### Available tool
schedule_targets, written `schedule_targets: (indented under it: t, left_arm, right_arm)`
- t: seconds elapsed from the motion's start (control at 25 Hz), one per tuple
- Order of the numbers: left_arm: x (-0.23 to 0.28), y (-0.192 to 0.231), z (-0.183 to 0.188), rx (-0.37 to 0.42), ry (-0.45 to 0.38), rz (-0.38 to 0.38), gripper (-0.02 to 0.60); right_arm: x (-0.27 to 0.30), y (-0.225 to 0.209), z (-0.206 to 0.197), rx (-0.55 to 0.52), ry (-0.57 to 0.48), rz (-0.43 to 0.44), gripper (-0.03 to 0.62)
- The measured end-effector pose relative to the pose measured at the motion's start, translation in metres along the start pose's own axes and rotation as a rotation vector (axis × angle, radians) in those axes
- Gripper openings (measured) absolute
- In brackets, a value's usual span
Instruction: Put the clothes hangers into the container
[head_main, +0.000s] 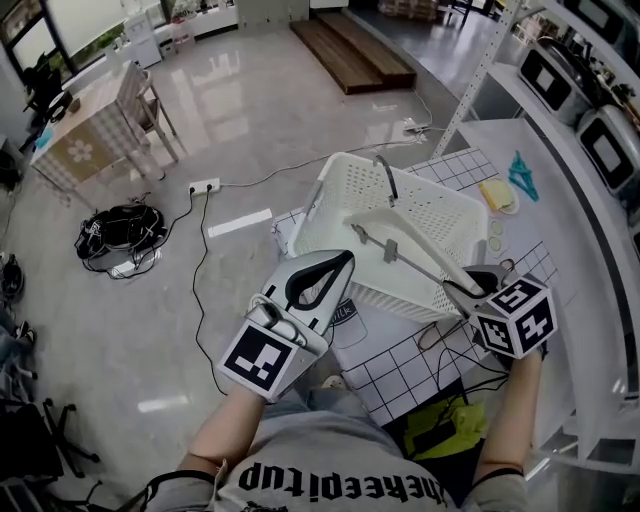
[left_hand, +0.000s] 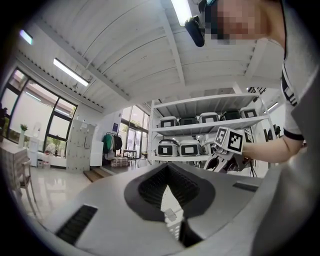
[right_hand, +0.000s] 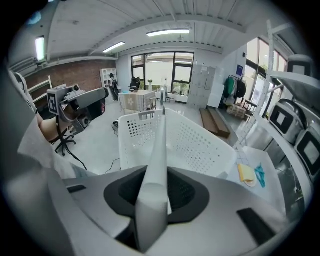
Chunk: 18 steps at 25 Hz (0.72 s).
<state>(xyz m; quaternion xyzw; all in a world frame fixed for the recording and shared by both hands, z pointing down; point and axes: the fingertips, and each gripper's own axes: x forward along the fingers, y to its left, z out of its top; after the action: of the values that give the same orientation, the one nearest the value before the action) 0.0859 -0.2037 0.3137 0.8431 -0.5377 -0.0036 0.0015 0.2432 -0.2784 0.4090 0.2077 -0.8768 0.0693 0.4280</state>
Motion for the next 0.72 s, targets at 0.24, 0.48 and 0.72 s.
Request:
schedule_targets:
  t: [0.24,0.48,0.72]
  left_arm:
    - [0.003,-0.003,0.001,0.013,-0.006,0.008,0.020]
    - [0.007,-0.005,0.005,0.018,-0.009,-0.005,0.020]
    - [0.014,-0.010,0.006,0.018,-0.013,-0.033,0.020]
  right_arm:
    - [-0.016,-0.006,0.021,0.066,-0.183,0.028,0.131]
    - [-0.037,-0.014,0.034,0.049,-0.275,-0.053,0.141]
    - [-0.087,-0.021,0.068,0.121,-0.496,-0.072,0.143]
